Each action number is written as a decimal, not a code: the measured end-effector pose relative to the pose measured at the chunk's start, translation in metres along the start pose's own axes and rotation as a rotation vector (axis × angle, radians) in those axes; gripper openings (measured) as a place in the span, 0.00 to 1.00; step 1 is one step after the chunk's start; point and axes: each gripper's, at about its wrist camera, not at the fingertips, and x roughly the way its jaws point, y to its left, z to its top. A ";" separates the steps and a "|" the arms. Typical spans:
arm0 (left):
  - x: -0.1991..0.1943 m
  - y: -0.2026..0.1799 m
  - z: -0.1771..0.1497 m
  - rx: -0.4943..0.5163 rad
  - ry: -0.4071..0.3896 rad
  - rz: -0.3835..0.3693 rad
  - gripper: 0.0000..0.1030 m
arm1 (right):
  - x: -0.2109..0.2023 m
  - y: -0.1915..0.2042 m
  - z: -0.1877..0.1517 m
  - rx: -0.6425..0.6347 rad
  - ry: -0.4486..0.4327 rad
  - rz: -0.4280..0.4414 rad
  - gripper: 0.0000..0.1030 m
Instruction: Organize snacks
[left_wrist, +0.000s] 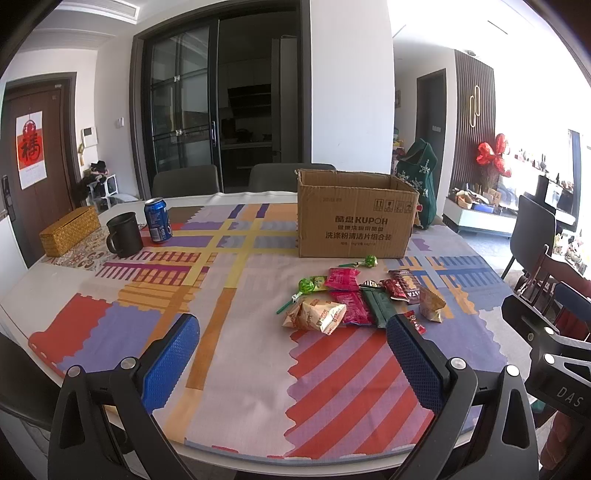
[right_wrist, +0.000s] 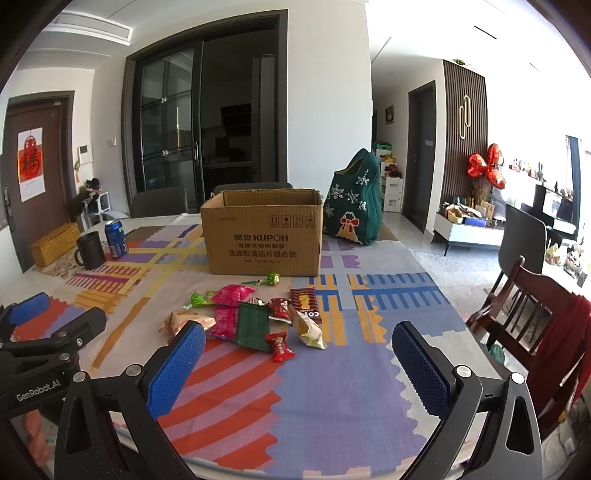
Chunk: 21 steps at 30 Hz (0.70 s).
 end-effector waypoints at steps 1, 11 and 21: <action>0.000 0.000 0.000 0.000 0.000 0.000 1.00 | 0.000 0.000 0.000 0.000 0.000 0.000 0.99; 0.000 0.000 0.000 -0.001 0.000 0.000 1.00 | 0.000 0.001 0.000 -0.001 -0.001 -0.001 0.99; 0.000 0.000 -0.001 0.000 0.000 -0.001 1.00 | 0.000 0.001 -0.001 -0.002 -0.002 -0.001 0.99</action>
